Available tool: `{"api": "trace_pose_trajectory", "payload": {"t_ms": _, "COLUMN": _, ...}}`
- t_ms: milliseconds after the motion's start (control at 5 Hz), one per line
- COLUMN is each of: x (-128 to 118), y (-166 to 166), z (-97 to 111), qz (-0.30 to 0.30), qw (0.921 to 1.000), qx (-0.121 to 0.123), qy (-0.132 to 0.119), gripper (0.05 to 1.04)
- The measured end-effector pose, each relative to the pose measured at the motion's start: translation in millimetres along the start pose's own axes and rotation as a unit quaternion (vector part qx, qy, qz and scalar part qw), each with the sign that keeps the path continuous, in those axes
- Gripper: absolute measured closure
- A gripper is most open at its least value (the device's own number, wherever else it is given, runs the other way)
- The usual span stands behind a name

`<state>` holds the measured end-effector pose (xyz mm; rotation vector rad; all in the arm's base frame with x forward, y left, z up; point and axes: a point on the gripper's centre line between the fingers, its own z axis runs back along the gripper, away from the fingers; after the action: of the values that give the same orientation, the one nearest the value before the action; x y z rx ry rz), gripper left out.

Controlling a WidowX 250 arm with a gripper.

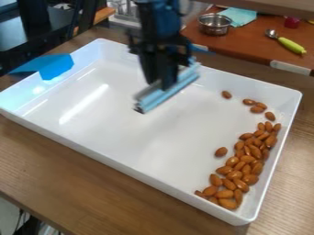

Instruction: Sweep into pile

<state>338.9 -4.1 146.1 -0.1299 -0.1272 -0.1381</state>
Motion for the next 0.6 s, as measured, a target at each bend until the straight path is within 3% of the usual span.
{"api": "trace_pose_trajectory", "payload": {"t_ms": 400, "x": -25, "y": 90, "z": 8, "qz": 0.033, "qw": 0.9992, "qx": 0.021, "qy": 0.0, "gripper": 0.759}}
{"api": "trace_pose_trajectory", "payload": {"t_ms": 600, "x": -46, "y": 145, "z": -6, "qz": 0.056, "qw": 0.9979, "qx": 0.031, "qy": 0.01, "gripper": 0.717}}
